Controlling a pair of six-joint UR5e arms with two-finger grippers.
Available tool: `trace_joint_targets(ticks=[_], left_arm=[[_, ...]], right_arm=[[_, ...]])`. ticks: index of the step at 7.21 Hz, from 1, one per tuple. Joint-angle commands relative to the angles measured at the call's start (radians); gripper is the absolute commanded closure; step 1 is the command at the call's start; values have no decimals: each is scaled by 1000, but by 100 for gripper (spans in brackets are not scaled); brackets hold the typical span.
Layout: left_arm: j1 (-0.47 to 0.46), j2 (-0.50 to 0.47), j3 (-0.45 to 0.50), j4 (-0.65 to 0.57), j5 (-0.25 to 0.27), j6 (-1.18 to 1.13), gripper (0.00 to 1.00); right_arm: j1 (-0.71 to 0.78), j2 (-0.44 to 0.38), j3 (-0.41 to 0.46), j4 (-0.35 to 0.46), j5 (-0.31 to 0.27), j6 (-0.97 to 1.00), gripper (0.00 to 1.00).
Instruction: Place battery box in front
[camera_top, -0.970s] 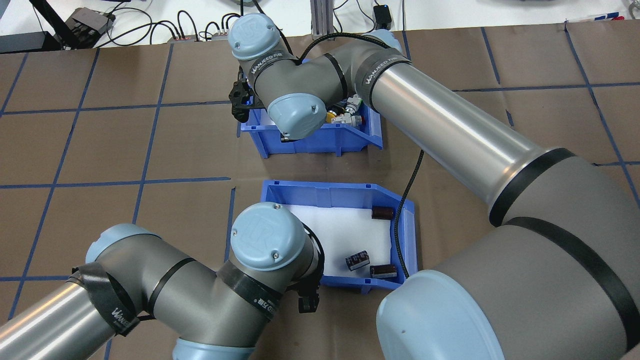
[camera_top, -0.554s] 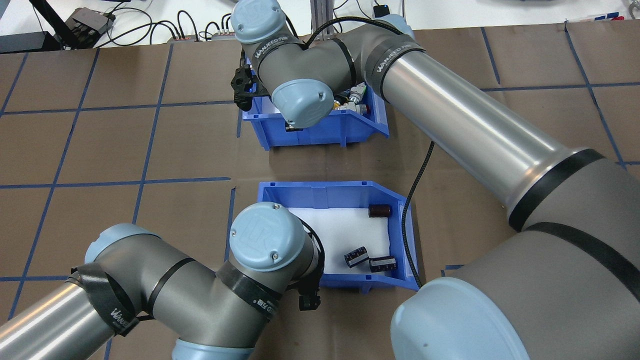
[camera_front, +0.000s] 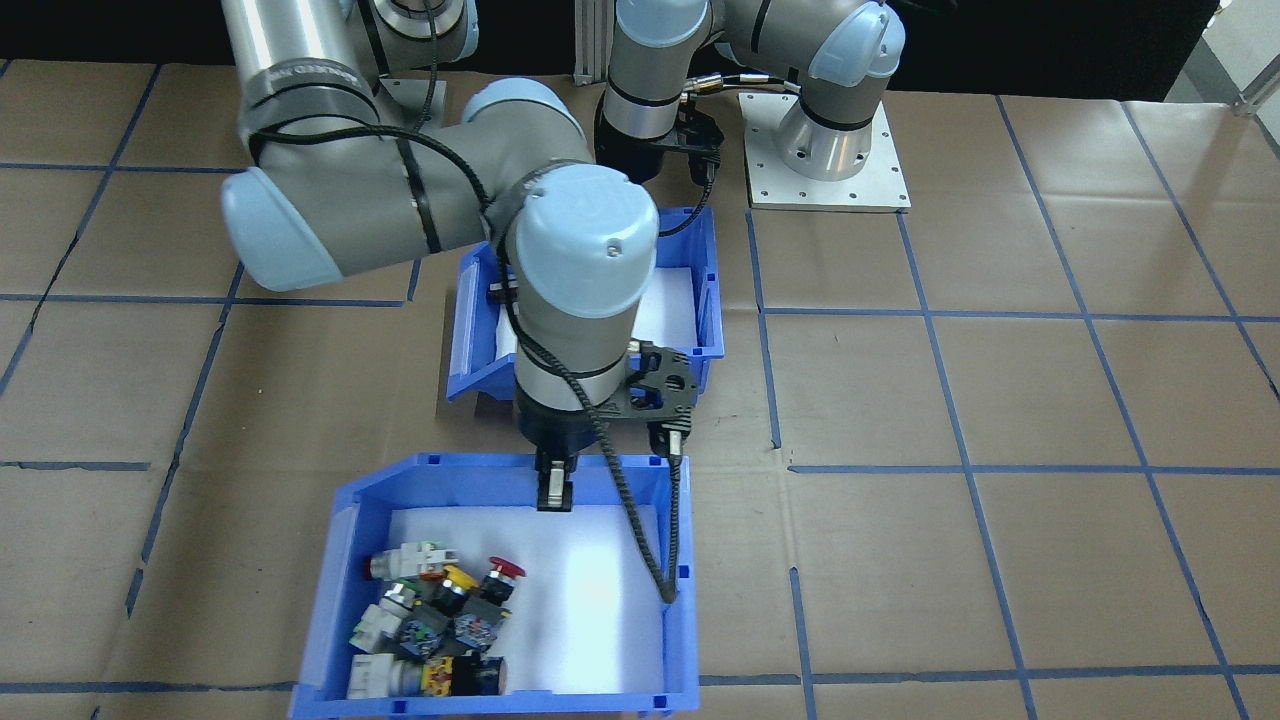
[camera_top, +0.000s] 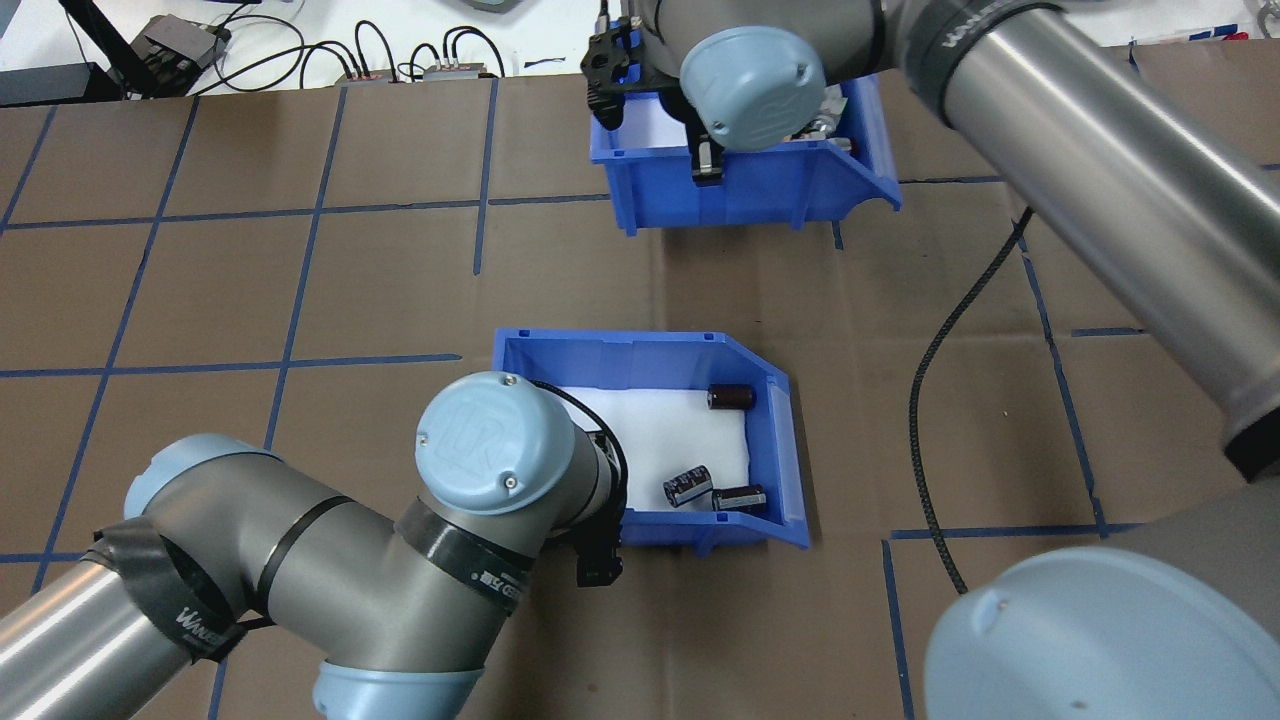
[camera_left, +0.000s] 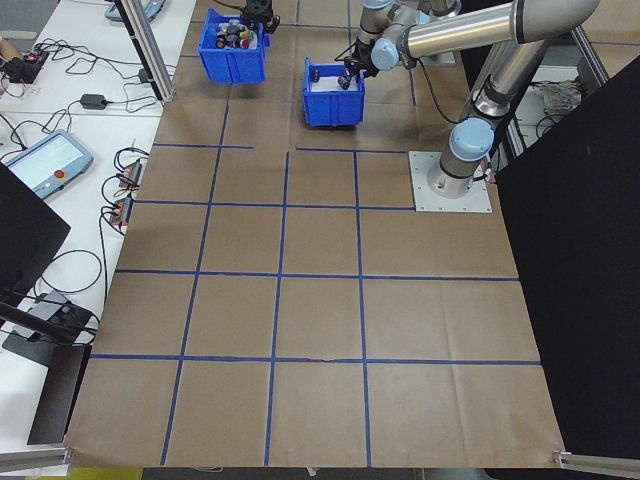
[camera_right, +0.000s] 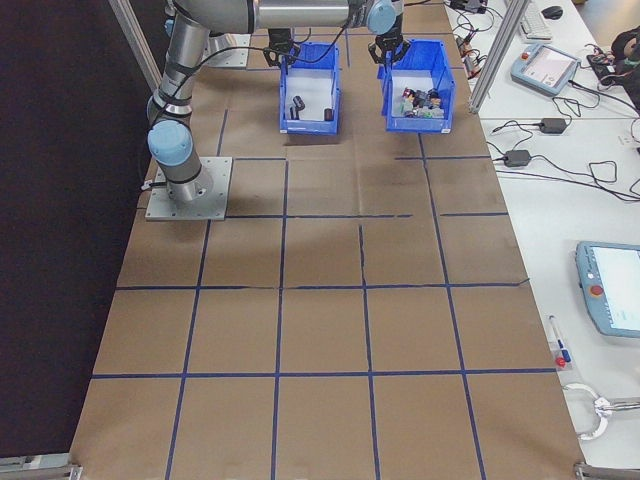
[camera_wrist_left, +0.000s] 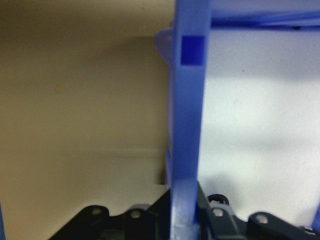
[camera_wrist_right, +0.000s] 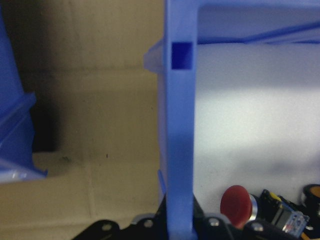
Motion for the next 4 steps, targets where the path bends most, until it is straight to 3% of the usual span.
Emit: trace_joint_targets(ticks=[1,2,3,4], left_arm=[[188,53,10,-10,-8,173,100],[285,38,34,-11,-41,236,100],[347,14,87,-14,-127,252,100],[373,-52,158,-11,-162,268,100]], right_arm=[[-120,-80,46,26,1,-98,100],[-185,-135,105,24,6,-166,100],[-239,-198,180,20,20,-221,100],[-297,-259,266,8,32,-268,100]])
